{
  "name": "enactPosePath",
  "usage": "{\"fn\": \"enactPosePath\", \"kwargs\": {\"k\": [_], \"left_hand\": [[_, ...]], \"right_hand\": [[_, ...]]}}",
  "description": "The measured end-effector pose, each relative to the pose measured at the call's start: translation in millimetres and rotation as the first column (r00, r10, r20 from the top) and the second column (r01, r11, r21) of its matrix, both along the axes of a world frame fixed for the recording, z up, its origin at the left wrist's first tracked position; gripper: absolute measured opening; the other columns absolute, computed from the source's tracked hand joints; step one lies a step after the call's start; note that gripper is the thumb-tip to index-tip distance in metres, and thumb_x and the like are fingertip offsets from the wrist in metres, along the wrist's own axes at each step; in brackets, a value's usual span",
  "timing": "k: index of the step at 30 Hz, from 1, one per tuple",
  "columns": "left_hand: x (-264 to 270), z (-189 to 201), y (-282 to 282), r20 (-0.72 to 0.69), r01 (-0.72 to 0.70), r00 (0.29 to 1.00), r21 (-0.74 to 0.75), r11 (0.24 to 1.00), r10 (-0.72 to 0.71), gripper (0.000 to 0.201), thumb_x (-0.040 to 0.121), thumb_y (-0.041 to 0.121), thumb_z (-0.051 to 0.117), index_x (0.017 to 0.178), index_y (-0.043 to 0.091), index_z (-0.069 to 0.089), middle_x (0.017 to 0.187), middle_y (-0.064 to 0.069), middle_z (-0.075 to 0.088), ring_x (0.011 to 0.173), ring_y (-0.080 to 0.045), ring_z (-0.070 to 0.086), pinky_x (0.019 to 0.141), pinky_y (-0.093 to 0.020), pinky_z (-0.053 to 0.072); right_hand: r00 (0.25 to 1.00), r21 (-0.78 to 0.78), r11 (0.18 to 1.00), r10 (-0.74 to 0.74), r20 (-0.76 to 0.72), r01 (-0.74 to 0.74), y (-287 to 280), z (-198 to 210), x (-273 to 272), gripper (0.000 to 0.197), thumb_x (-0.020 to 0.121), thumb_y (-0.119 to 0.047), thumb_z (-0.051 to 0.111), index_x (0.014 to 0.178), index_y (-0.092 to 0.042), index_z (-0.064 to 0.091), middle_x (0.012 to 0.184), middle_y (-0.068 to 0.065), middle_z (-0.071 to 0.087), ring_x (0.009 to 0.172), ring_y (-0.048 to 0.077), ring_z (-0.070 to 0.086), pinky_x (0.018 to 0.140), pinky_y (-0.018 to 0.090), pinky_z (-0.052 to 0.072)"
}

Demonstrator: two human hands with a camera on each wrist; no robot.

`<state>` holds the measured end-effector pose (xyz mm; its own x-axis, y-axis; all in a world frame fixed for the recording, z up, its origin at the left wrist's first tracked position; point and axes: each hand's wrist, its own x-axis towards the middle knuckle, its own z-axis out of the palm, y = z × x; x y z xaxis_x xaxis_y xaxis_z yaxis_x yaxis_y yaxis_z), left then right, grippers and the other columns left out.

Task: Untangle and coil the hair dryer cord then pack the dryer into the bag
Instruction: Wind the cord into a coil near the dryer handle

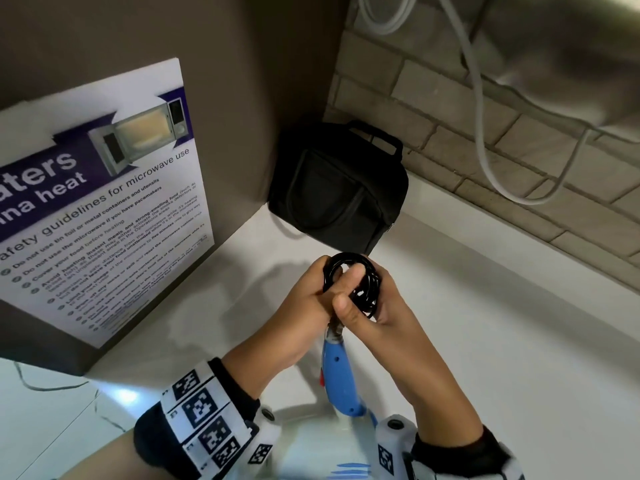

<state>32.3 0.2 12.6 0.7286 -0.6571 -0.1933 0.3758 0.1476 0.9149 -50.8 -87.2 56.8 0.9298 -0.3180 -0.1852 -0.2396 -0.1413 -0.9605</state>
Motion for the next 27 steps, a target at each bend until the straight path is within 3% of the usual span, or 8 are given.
{"fn": "enactPosePath", "kwargs": {"k": [5, 6, 8, 10, 14, 18, 23, 27], "left_hand": [[3.8, -4.6, -1.5, -0.008, -0.020, 1.000, -0.015, 1.000, 0.020, 0.036, 0.085, 0.033, 0.067, 0.105, 0.004, 0.061, 0.095, -0.011, 0.069, 0.093, -0.022, 0.070, 0.085, -0.035, 0.056], [3.7, -5.7, -1.9, -0.025, -0.045, 0.999, -0.024, 0.999, 0.044, 0.029, 0.086, 0.031, 0.065, 0.102, 0.006, 0.062, 0.090, -0.005, 0.070, 0.089, -0.018, 0.070, 0.079, -0.028, 0.056], [4.3, -6.9, -2.0, -0.060, -0.102, 0.993, -0.037, 0.994, 0.099, 0.022, 0.085, 0.032, 0.064, 0.097, 0.013, 0.066, 0.084, 0.003, 0.073, 0.085, -0.015, 0.071, 0.073, -0.023, 0.054], [5.9, -8.4, -1.6, -0.056, -0.138, 0.989, -0.031, 0.990, 0.136, 0.028, 0.081, 0.040, 0.067, 0.095, 0.016, 0.067, 0.087, -0.001, 0.074, 0.087, -0.020, 0.072, 0.077, -0.029, 0.054], [5.3, -7.5, -0.5, -0.082, -0.153, 0.985, -0.046, 0.987, 0.148, 0.037, 0.073, 0.042, 0.071, 0.094, 0.011, 0.068, 0.091, -0.008, 0.074, 0.089, -0.023, 0.072, 0.074, -0.032, 0.057], [6.4, -5.6, -0.1, -0.108, -0.139, 0.985, -0.054, 0.989, 0.133, 0.040, 0.071, 0.034, 0.075, 0.101, 0.008, 0.070, 0.097, -0.012, 0.074, 0.093, -0.025, 0.071, 0.088, -0.042, 0.055], [10.0, -4.0, -2.0, -0.211, -0.255, 0.949, -0.081, 0.964, 0.233, 0.021, 0.078, 0.017, 0.075, 0.093, 0.004, 0.070, 0.081, -0.009, 0.072, 0.081, -0.027, 0.071, 0.077, -0.038, 0.058], [17.1, -6.3, -3.8, -0.176, -0.339, 0.928, -0.042, 0.940, 0.327, 0.018, 0.077, 0.020, 0.078, 0.084, 0.007, 0.069, 0.074, -0.004, 0.070, 0.082, -0.025, 0.072, 0.085, -0.041, 0.057]], "right_hand": [[0.989, -0.222, 0.966, -0.113, 0.100, 0.133, 11.7, -0.2, 5.6, 0.083, 0.067, -0.050, 0.066, 0.128, -0.052, 0.009, 0.107, -0.066, 0.026, 0.103, -0.040, 0.029, 0.084, -0.009, 0.027], [0.970, -0.330, 0.918, -0.171, 0.172, 0.220, 15.7, -3.7, 4.3, 0.084, 0.069, -0.053, 0.068, 0.131, -0.050, 0.011, 0.114, -0.063, 0.024, 0.111, -0.035, 0.026, 0.091, -0.005, 0.025], [0.920, -0.532, 0.757, -0.248, 0.302, 0.379, 21.7, -14.9, -1.4, 0.076, 0.075, -0.055, 0.068, 0.135, -0.036, 0.027, 0.128, -0.029, 0.034, 0.123, -0.007, 0.035, 0.103, 0.015, 0.029], [0.920, -0.626, 0.678, -0.235, 0.313, 0.386, 28.9, -19.5, -6.2, 0.049, 0.082, -0.053, 0.063, 0.120, -0.029, 0.044, 0.112, -0.014, 0.042, 0.107, 0.006, 0.045, 0.093, 0.023, 0.039], [0.971, -0.590, 0.771, -0.201, 0.133, 0.240, 33.0, -22.3, -7.5, 0.029, 0.091, -0.046, 0.052, 0.115, -0.029, 0.051, 0.101, -0.015, 0.061, 0.087, 0.001, 0.058, 0.075, 0.016, 0.047], [0.975, -0.543, 0.811, -0.203, 0.089, 0.218, 25.0, -21.6, -4.8, 0.023, 0.093, -0.034, 0.048, 0.115, -0.028, 0.053, 0.102, -0.013, 0.064, 0.088, -0.004, 0.058, 0.070, 0.011, 0.047], [0.975, -0.420, 0.884, -0.146, 0.165, 0.204, 29.8, -13.9, -10.1, 0.007, 0.094, -0.026, 0.051, 0.095, -0.029, 0.057, 0.083, -0.017, 0.065, 0.079, 0.005, 0.062, 0.063, 0.015, 0.047], [0.958, -0.238, 0.948, -0.151, 0.245, 0.210, 36.1, -8.3, -23.2, 0.004, 0.083, -0.034, 0.051, 0.082, -0.031, 0.055, 0.076, -0.009, 0.062, 0.071, 0.011, 0.060, 0.061, 0.024, 0.046]]}}
